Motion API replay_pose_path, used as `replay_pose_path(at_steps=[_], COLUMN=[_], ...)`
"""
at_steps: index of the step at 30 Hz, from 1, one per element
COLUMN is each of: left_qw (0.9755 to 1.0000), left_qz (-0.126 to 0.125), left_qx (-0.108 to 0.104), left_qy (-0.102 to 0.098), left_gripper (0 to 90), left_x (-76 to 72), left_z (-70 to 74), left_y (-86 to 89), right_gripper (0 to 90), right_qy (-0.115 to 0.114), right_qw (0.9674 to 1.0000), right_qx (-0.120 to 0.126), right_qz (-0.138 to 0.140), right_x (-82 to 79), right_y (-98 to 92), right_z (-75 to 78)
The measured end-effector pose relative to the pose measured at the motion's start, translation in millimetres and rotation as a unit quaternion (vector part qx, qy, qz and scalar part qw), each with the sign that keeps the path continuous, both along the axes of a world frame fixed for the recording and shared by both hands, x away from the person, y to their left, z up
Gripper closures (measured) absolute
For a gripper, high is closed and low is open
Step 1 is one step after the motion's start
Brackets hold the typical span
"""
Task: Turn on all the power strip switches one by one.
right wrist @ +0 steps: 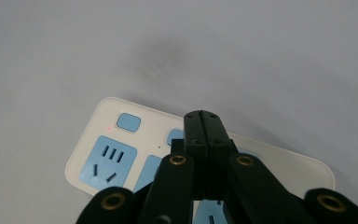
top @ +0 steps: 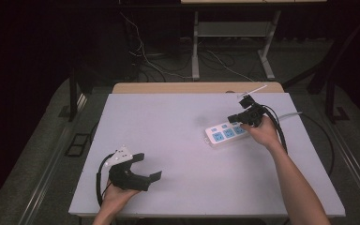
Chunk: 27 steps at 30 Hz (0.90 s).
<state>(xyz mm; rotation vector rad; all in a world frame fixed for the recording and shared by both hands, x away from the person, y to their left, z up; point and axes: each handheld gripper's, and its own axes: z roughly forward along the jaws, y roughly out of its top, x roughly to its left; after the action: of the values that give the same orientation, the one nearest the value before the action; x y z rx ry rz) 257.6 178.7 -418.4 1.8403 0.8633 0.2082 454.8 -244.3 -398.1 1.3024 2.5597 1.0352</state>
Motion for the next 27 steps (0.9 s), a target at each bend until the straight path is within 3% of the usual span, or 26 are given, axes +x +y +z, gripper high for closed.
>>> replay_pose_path(at_steps=[20, 27], left_qw=[1.0000, 1.0000], left_qz=[0.001, 0.002], left_qx=[0.000, 0.001], left_qy=[0.000, 0.001], left_gripper=[0.0, 0.0], left_x=[0.1, -0.2], left_z=[0.0, 0.0], left_y=[0.4, 0.5], right_gripper=[90.0, 90.0], right_qy=[0.019, 0.016], right_qw=[0.9997, 0.9996], right_qx=[0.006, 0.004], right_qz=[0.014, 0.021], right_x=[2.9, 3.9], right_y=[13.0, 20.3], right_z=[-14.5, -16.1])
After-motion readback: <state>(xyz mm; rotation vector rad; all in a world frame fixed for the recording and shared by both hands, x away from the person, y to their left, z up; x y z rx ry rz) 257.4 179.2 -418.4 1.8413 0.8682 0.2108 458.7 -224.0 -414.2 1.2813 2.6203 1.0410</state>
